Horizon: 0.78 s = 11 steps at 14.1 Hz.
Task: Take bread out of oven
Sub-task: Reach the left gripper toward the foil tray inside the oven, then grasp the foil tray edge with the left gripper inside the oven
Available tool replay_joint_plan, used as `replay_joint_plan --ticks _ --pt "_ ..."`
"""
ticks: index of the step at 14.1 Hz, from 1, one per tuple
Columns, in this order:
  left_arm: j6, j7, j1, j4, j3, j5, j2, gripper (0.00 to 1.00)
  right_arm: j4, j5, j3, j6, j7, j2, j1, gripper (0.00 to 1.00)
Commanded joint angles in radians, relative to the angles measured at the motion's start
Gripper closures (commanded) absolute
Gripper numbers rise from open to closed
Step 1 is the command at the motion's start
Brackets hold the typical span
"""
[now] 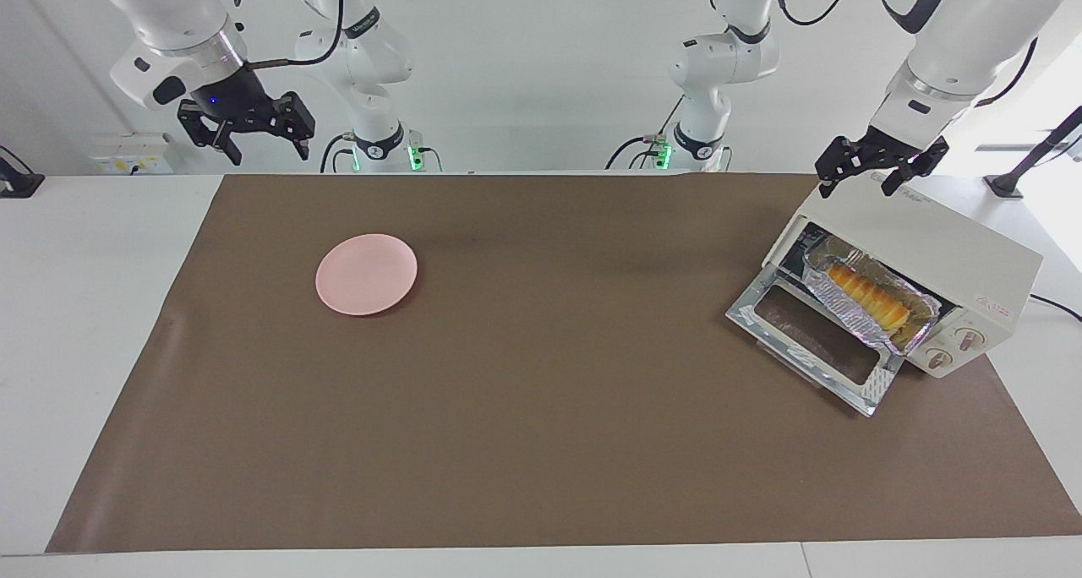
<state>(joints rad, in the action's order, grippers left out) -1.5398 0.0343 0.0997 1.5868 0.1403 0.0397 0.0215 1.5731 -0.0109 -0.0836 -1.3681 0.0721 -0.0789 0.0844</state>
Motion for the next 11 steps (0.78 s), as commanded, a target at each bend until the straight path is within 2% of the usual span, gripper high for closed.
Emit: replay_joint_plan --ticks 1,4,7,9,11 --pt "-0.094 -0.005 0.020 0.047 -0.001 -0.007 0.009 0.00 0.022 -0.011 -0.008 -0.002 0.015 -0.018 0.018 0.00" --pt "-0.173 -0.175 0.021 -0.013 -0.002 0.022 -0.115 0.00 0.022 -0.012 -0.008 -0.002 0.015 -0.018 0.018 0.00" --pt "-0.230 -0.221 0.003 -0.056 -0.002 0.098 -0.262 0.00 0.022 -0.011 -0.008 -0.002 0.015 -0.018 0.018 0.00" --pt "-0.314 -0.260 0.008 -0.059 -0.001 0.118 -0.301 0.00 0.022 -0.011 -0.008 -0.002 0.015 -0.018 0.018 0.00" --pt "-0.376 -0.263 0.021 -0.004 -0.002 0.120 -0.305 0.00 0.022 -0.011 -0.008 -0.002 0.015 -0.018 0.018 0.00"
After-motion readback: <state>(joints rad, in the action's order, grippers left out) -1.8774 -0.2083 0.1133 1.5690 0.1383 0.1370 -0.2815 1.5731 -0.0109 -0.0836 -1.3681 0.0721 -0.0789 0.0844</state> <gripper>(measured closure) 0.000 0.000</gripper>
